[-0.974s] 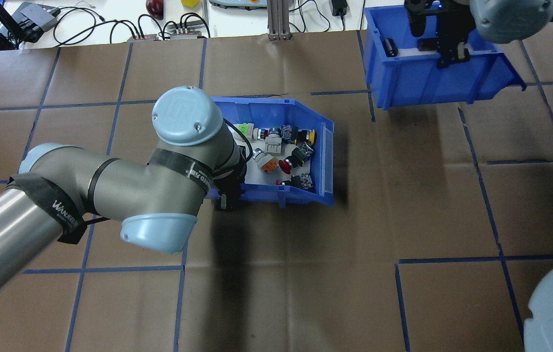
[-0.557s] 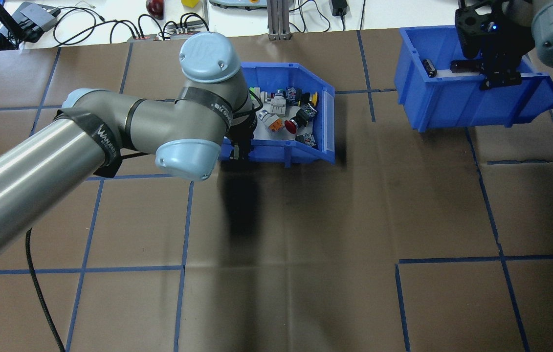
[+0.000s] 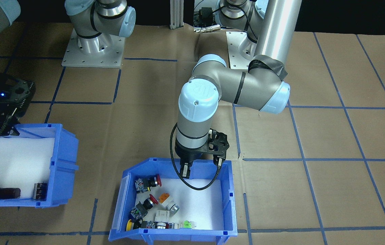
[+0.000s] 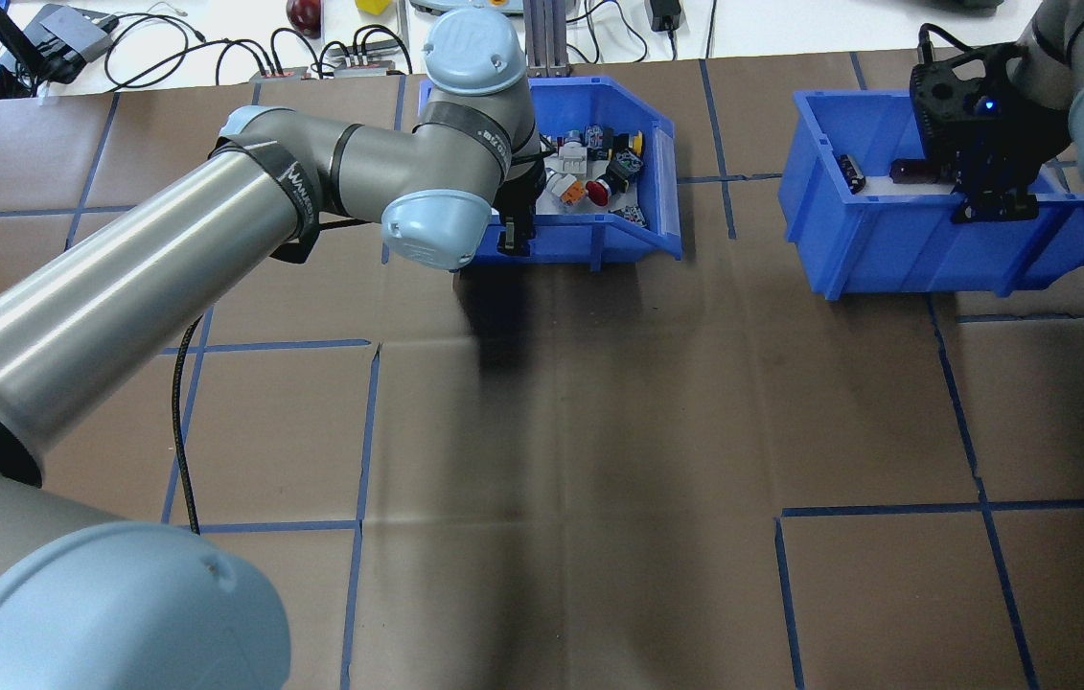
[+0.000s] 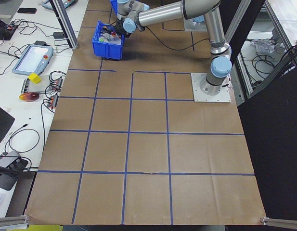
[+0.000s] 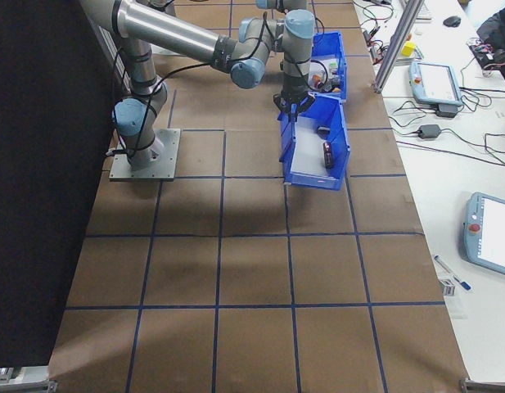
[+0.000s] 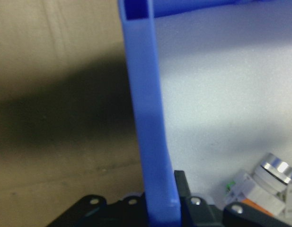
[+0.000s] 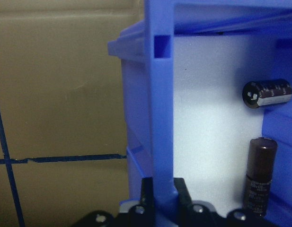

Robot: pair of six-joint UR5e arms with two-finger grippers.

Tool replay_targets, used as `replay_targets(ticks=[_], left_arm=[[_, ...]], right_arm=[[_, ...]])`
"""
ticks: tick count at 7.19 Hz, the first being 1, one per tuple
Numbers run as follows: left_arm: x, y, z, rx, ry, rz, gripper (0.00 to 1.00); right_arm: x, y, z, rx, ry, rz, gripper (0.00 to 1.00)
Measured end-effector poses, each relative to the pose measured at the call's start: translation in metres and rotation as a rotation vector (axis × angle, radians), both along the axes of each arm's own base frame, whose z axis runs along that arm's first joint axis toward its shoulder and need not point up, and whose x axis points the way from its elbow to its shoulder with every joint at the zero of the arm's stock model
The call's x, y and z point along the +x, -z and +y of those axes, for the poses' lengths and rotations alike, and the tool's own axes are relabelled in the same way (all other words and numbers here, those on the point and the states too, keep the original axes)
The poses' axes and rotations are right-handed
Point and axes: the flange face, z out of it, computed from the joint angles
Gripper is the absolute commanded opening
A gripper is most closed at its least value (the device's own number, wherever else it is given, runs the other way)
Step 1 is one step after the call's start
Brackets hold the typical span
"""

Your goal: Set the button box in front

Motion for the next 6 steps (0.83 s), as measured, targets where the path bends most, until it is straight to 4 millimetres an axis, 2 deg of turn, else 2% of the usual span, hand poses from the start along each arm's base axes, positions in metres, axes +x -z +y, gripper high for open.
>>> replay_targets(ticks=[3,6], left_arm=[[-0.008,0.018,-0.005,0.035,-0.011,0.036,0.04],[-0.015,0.020,-0.001,0.046,-0.021,0.040,0.06]], right_arm=[[0.005,0.007,0.016,-0.028,0.000,0.007,0.02],[0.008,0.005,0.024,-0.033,-0.001,0.010,0.03]])
